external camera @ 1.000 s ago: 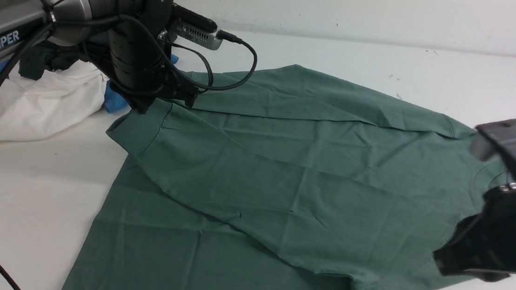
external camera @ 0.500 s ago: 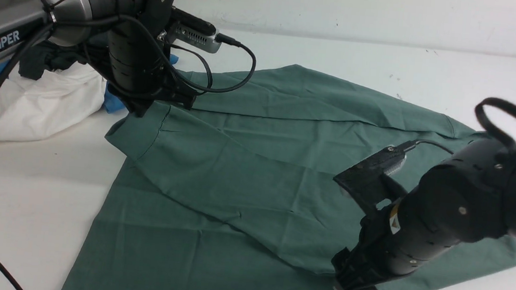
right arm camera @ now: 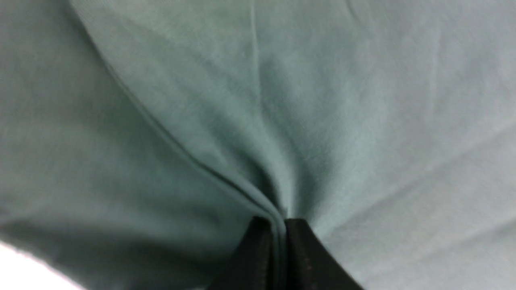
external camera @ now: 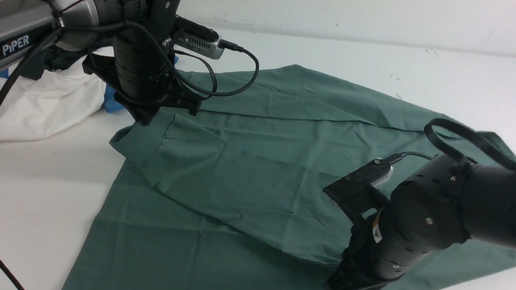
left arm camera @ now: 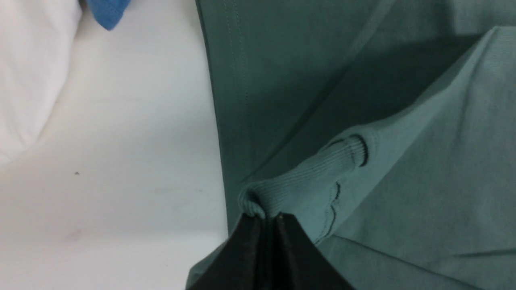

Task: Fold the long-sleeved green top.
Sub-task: Use the left arm to drag and place the cuff at the centered position on the left edge of the fabric

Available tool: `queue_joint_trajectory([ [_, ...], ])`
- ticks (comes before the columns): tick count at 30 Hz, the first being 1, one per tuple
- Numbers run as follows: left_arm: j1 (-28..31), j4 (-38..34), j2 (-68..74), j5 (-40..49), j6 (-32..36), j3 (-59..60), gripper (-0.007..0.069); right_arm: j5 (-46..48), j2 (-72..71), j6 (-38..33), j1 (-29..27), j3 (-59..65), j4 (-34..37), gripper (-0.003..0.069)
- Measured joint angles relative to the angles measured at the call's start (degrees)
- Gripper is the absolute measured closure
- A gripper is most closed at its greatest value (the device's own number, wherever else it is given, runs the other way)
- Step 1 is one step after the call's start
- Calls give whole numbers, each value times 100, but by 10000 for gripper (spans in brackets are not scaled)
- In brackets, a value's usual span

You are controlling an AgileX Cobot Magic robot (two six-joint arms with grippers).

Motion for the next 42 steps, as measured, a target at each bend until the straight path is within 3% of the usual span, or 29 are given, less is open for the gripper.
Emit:
queue_joint_trajectory([
  [15,0,-44,11,20,0,0,608,1843,-938,776,0,34,330,657],
  [27,0,57,476,32,-17,-5,608,2096,-938,900,0,34,565,622],
  [37,0,90,685,1,-2,-5,592,2390,-938,900,0,34,681,363],
  [40,0,132,698,1,-2,-5,533,2397,-938,900,0,34,675,300],
  [42,0,300,698,1,-2,-32,438,2403,-938,894,0,34,675,272],
])
